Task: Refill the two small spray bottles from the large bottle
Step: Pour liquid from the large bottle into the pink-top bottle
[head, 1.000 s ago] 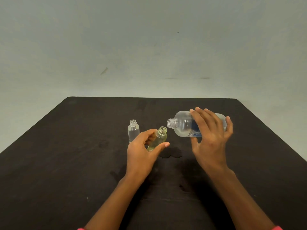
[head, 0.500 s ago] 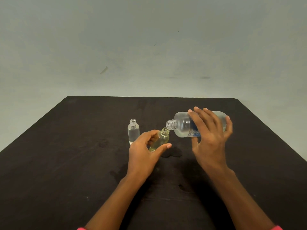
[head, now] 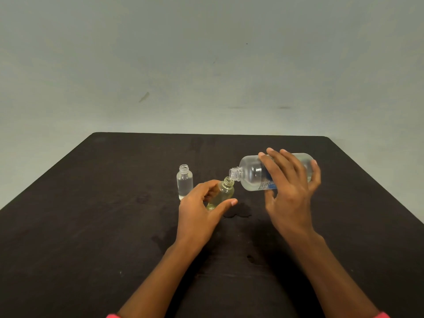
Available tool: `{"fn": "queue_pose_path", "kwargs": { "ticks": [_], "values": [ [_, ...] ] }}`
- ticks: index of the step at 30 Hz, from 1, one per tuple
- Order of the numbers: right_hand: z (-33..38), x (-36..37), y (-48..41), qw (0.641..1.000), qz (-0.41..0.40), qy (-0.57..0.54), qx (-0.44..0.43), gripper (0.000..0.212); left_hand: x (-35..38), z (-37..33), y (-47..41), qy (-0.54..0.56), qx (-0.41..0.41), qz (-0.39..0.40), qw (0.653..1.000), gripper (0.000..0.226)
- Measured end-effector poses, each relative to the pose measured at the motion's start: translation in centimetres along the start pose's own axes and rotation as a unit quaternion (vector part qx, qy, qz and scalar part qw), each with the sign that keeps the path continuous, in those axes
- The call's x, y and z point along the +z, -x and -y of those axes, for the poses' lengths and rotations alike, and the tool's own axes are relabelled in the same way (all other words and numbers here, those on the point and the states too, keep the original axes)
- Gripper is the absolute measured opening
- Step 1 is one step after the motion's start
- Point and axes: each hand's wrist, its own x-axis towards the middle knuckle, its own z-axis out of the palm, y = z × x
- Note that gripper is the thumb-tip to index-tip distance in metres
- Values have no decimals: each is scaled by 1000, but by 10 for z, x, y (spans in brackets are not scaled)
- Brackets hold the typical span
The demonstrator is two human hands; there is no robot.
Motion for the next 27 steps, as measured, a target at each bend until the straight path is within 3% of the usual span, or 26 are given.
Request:
{"fn": "queue_pose_path", "kwargs": {
  "ticks": [27],
  "values": [
    [-2, 1, -1, 1000, -15, 8, -3, 85, 1, 1, -1, 2, -7, 0, 1000, 40]
  ]
}}
